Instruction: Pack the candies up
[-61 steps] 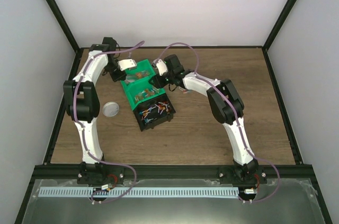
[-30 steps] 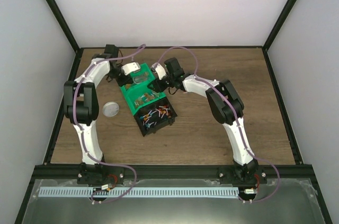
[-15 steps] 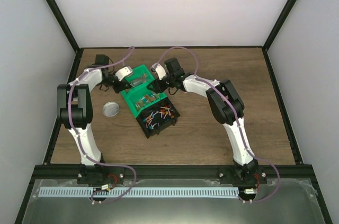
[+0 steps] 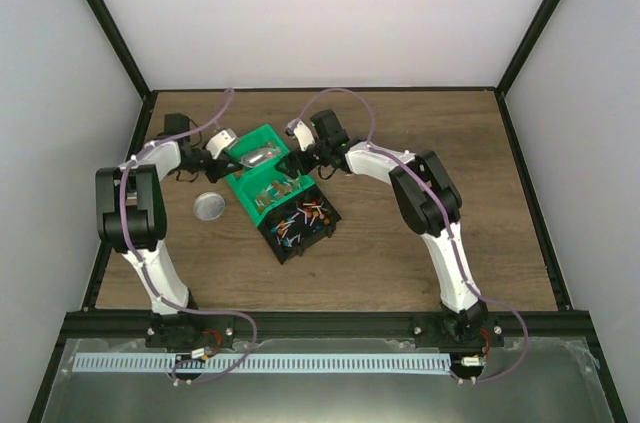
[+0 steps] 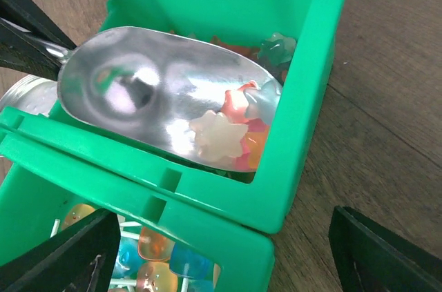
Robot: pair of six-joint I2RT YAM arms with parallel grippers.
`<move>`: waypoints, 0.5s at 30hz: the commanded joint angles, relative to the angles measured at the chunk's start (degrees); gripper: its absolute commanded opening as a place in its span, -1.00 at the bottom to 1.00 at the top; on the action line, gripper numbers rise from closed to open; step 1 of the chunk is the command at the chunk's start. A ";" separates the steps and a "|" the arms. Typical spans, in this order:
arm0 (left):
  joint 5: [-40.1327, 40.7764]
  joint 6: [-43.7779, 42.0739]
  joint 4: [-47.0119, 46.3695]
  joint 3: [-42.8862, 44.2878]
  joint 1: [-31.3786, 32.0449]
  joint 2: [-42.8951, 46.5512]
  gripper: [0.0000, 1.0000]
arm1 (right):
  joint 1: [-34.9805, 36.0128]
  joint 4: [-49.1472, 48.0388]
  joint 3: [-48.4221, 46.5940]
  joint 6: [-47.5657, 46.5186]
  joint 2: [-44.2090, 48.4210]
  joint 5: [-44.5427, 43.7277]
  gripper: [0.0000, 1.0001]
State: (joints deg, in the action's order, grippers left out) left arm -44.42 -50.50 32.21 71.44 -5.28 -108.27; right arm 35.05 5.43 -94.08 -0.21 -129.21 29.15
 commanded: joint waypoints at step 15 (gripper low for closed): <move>-10.62 -5.81 1.37 -3.65 -4.94 3.80 -0.92 | -0.83 -1.08 -1.02 -0.04 8.58 0.21 1.00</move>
State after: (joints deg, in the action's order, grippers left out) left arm -49.45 -51.77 32.27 68.90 -8.91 -106.98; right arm 34.79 4.62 -93.97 -0.23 -124.60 28.36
